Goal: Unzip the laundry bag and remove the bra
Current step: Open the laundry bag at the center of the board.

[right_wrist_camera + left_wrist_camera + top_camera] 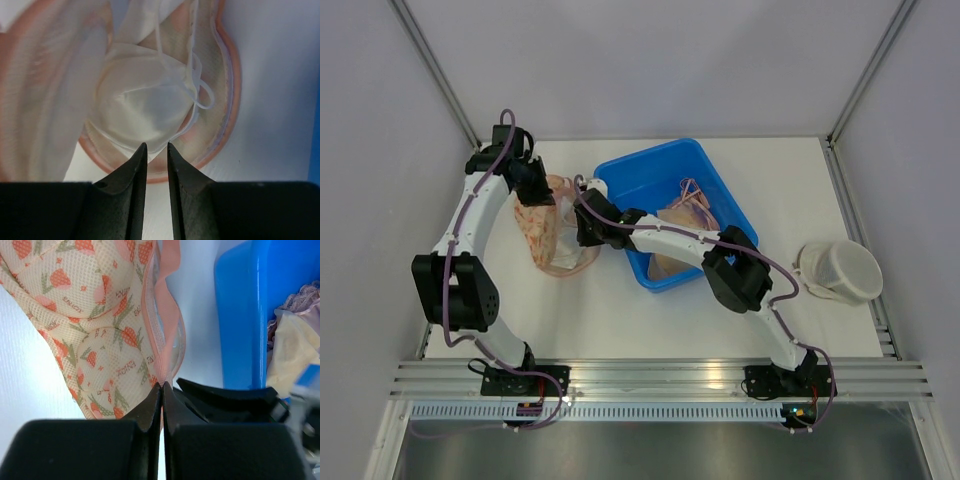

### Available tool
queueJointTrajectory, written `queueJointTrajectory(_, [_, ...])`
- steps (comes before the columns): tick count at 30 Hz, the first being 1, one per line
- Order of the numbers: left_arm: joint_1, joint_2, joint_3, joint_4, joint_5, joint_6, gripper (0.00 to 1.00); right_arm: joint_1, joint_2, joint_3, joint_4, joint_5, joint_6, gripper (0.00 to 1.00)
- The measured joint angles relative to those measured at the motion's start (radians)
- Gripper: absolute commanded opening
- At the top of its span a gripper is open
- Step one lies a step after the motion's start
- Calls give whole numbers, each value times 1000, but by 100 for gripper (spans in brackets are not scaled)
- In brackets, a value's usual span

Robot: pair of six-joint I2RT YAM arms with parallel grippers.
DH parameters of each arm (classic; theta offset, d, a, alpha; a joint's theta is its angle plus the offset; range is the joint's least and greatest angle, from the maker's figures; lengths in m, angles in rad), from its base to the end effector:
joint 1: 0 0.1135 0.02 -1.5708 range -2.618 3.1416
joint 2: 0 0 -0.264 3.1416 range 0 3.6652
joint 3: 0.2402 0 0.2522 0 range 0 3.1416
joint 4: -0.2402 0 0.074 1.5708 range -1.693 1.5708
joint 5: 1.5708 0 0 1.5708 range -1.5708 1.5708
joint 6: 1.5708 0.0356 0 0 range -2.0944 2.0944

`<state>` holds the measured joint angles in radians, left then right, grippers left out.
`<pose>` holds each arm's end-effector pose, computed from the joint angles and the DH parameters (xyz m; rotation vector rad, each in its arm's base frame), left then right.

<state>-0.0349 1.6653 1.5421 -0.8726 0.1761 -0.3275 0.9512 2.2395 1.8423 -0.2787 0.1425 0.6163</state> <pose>0.3543 -0.0186 0.3142 -0.3099 2.5662 -0.3621 0.3049 0.4188 0.2129 -0.3094 2.3090 0.6711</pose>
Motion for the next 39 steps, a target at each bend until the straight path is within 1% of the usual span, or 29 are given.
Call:
queueJointTrajectory(8, [0, -26, 3, -20, -51, 0, 2, 11, 132, 96, -56, 60, 21, 27])
queueJointTrajectory(13, [1, -66, 1, -28, -101, -1, 2, 28, 173, 122, -97, 109, 35, 25])
queueJointTrajectory(18, [22, -106, -15, -52, -206, -12, 2, 35, 183, 122, -113, 146, 64, 24])
queueJointTrajectory(21, [80, -134, -57, -68, -245, -31, 2, 35, 183, 122, -121, 156, 84, 25])
queueJointTrajectory(25, [240, -193, -165, -82, -292, -50, 4, 35, 183, 122, -122, 165, 102, 25])
queueJointTrajectory(27, [314, -222, -202, -95, -310, -55, 11, 39, 183, 121, -122, 169, 108, 25])
queueJointTrajectory(28, [350, -238, -219, -99, -315, -58, 19, 41, 183, 121, -122, 170, 111, 26])
queueJointTrajectory(30, [404, -274, -245, -105, -321, -69, 30, 43, 183, 121, -122, 172, 114, 26])
queueJointTrajectory(31, [423, -290, -254, -107, -322, -74, 40, 43, 183, 121, -122, 172, 115, 27])
queueJointTrajectory(33, [451, -311, -261, -118, -322, -86, 43, 43, 183, 121, -122, 170, 116, 29])
queueJointTrajectory(36, [457, -322, -261, -122, -322, -92, 52, 45, 183, 121, -122, 165, 112, 31])
queueJointTrajectory(37, [456, -322, -260, -125, -322, -95, 57, 45, 179, 116, -117, 158, 108, 31])
queueJointTrajectory(39, [456, -325, -256, -131, -317, -99, 59, 46, 170, 104, -116, 137, 96, 32])
